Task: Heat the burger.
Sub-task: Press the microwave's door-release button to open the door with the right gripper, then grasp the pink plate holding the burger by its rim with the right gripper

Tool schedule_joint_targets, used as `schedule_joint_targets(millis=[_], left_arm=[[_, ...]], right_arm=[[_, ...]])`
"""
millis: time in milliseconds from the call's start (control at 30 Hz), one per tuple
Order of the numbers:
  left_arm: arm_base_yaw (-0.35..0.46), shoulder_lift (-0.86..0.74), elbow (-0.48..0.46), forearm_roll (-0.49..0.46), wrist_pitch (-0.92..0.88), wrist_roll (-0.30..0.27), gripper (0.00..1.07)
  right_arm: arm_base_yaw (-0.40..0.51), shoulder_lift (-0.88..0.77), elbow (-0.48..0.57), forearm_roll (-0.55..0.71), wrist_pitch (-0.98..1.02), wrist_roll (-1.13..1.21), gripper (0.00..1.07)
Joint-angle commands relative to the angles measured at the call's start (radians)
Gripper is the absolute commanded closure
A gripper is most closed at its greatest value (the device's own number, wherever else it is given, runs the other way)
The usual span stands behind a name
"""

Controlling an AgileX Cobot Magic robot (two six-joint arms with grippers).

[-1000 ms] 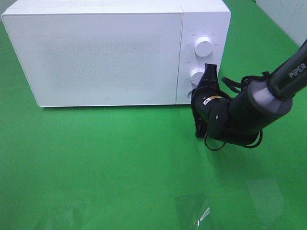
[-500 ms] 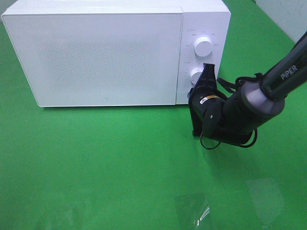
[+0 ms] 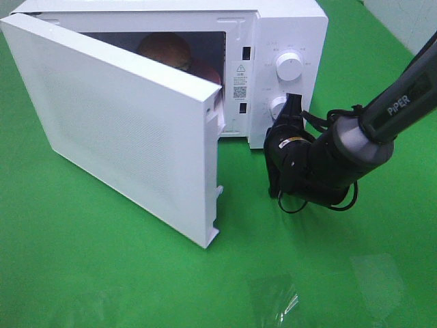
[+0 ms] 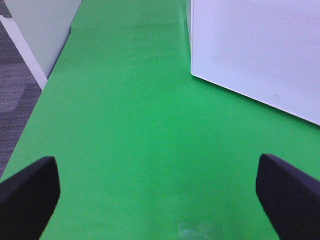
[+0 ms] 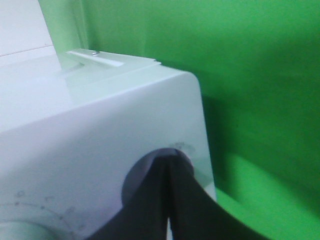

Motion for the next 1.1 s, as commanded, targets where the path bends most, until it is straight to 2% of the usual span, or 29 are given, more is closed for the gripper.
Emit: schedule_joint_targets(millis=[33,367,500,600,800,967,1100], left_arm=[[0.003,-0.017,0.002,0.000,-0.013,0.001,0.07],[0.003,-0.017,0.002,0.000,-0.013,0.001,0.07],[0.003,-0.017,0.002,0.000,-0.013,0.001,0.07],[0.003,-0.017,0.002,0.000,-0.013,0.001,0.07],[0.003,-0.017,0.002,0.000,-0.013,0.001,0.07],[0.003,-0.017,0.002,0.000,-0.013,0.001,0.07],[0.003,-0.017,0.002,0.000,-0.013,0.001,0.07]], right_arm=[[-0.049,-0.019,-0.110,-0.094,-0.429,-0.004,1.07],[-0.048,-0.029,-0.095,-0.120,-0.399,-0.003,1.07],[-0.048,-0.056,-0.054,-0.135,-0.358,-0.002,1.07],[-0.045,-0.087,0.014,-0.200,-0.261,0.025,1.07],[-0.012,-0.092,0.093,-0.210,-0.237,0.096,1.07],[-0.008,-0.125,0.158,-0.324,-0.193,0.143,1.07],[-0.008,-0.164,0.191,-0.365,-0.146,0.145,1.07]])
